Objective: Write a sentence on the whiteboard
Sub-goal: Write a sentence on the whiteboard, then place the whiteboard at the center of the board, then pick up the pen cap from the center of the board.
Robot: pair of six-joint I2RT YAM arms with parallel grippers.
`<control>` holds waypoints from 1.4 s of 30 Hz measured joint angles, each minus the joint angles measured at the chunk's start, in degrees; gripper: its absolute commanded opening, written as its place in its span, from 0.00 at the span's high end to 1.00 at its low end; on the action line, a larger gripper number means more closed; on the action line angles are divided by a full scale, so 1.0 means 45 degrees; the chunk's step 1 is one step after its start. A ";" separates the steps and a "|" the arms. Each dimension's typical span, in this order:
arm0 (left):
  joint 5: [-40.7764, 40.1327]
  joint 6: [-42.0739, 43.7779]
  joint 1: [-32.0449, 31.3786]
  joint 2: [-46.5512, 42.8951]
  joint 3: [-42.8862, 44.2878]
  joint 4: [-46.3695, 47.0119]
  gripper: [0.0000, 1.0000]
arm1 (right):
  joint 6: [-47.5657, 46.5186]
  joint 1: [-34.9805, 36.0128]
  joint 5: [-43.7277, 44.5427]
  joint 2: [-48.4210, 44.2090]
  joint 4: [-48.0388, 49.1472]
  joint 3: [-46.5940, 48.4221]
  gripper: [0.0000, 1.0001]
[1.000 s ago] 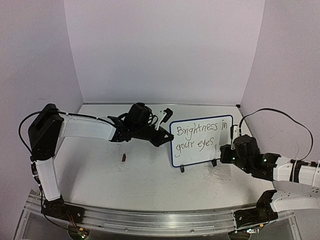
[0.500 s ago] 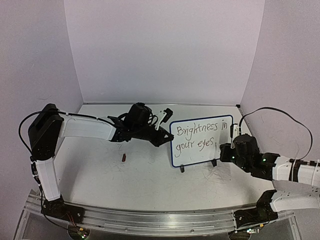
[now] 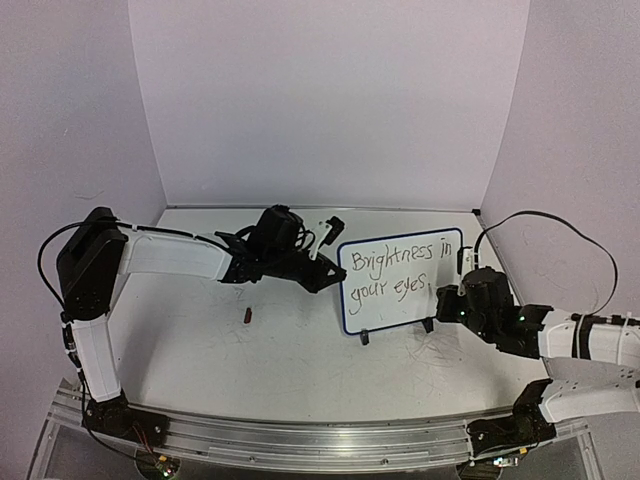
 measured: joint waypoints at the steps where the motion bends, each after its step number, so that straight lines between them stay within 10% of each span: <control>1: 0.0000 -0.0005 0.0000 0.0000 0.0005 -0.0005 1.00 | -0.0005 -0.0005 -0.0005 -0.0005 -0.0004 0.0000 1.00; 9: -0.0374 -0.0198 -0.0143 0.0073 0.0180 -0.0044 0.94 | -0.0235 -0.0107 -0.0575 -0.3781 -0.2702 0.0210 1.00; 24: -0.3439 -0.0355 -0.0134 -0.1012 -0.0672 -0.1847 0.34 | -0.1556 -0.0107 -0.0366 -0.4708 -0.4145 0.1682 1.00; 33: -0.5289 -0.2686 0.0467 -0.4903 -0.2859 -0.5309 0.31 | -0.2711 -0.0107 -0.1066 -0.4343 -0.3912 0.1817 1.00; 42: -0.5028 -0.3884 0.2686 -0.2760 -0.2842 -0.7805 0.47 | -0.3094 -0.0107 -0.2776 -0.3707 -0.3576 0.1817 1.00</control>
